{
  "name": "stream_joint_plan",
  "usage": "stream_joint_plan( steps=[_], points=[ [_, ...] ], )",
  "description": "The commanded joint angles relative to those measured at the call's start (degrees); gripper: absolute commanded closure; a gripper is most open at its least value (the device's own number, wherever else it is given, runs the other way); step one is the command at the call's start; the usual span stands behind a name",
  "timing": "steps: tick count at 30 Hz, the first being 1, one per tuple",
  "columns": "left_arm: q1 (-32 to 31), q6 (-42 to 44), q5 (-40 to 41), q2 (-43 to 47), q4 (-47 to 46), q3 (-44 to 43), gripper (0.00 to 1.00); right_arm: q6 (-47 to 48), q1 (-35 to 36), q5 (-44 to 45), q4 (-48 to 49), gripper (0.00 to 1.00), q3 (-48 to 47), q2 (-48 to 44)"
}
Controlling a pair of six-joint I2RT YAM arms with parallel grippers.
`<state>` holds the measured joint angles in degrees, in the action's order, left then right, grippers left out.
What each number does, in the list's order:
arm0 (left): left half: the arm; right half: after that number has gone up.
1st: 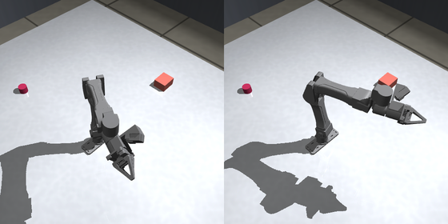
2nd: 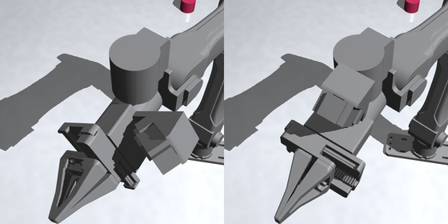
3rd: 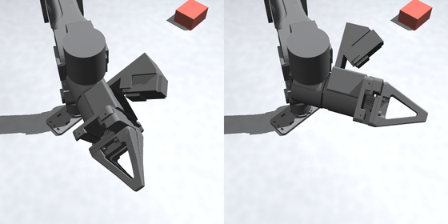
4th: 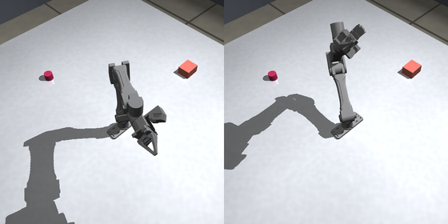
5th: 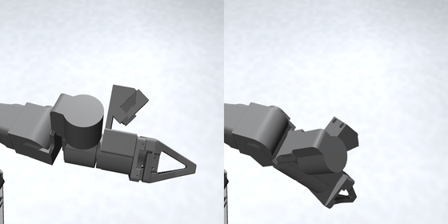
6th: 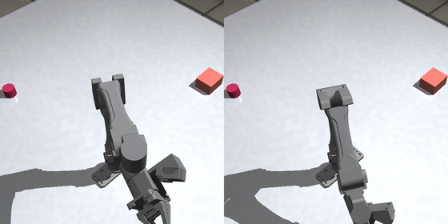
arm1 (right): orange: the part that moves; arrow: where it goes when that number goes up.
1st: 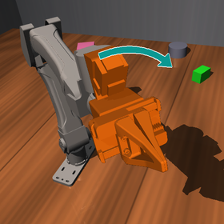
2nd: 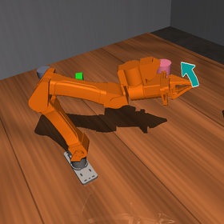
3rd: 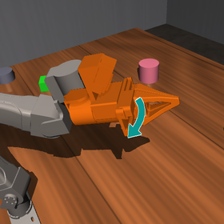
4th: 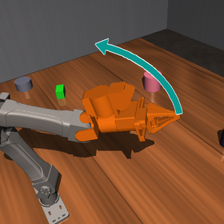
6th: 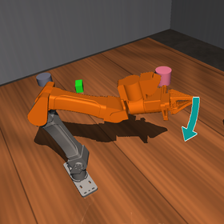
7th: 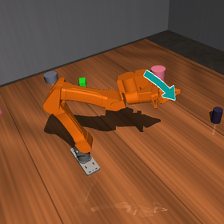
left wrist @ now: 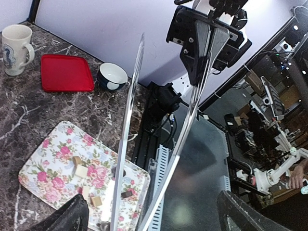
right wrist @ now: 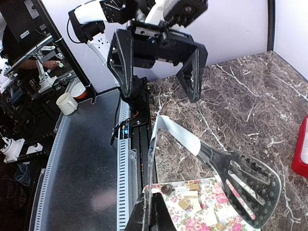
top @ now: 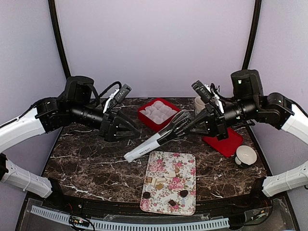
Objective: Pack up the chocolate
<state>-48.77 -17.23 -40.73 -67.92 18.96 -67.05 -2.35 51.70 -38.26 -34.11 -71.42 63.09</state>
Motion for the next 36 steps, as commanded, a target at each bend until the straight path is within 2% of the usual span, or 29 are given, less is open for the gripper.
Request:
stream_joint_plan(
  steps=[1, 6, 16, 23, 30, 36],
  points=[
    [-0.07, -6.81, -7.94, 3.37, -5.65, 3.74, 0.05, 0.88, -0.26, 0.66, 5.3, 1.0, -2.29, -2.38],
    [-1.06, -7.44, -9.63, 0.9, -5.84, 2.49, 0.06, -0.7, -0.29, -1.3, 7.64, 1.0, -3.44, -2.0],
    [-4.12, -6.09, -7.53, -2.22, -8.94, 1.16, 0.21, -4.16, -0.26, -2.97, 12.59, 1.0, -3.27, -1.88],
    [-4.64, -4.41, -5.95, -1.87, -10.57, 0.7, 0.4, -5.56, -0.24, -3.4, 14.44, 1.0, -1.97, -1.79],
    [-5.27, -3.48, -5.04, -1.27, -11.73, 1.79, 0.52, -7.98, -0.42, -2.92, 17.76, 1.0, 0.07, -2.6],
    [-5.37, -2.16, -2.96, -0.2, -11.45, 2.26, 0.54, -9.95, -1.34, -3.6, 20.11, 1.0, 1.48, -3.25]
  ],
)
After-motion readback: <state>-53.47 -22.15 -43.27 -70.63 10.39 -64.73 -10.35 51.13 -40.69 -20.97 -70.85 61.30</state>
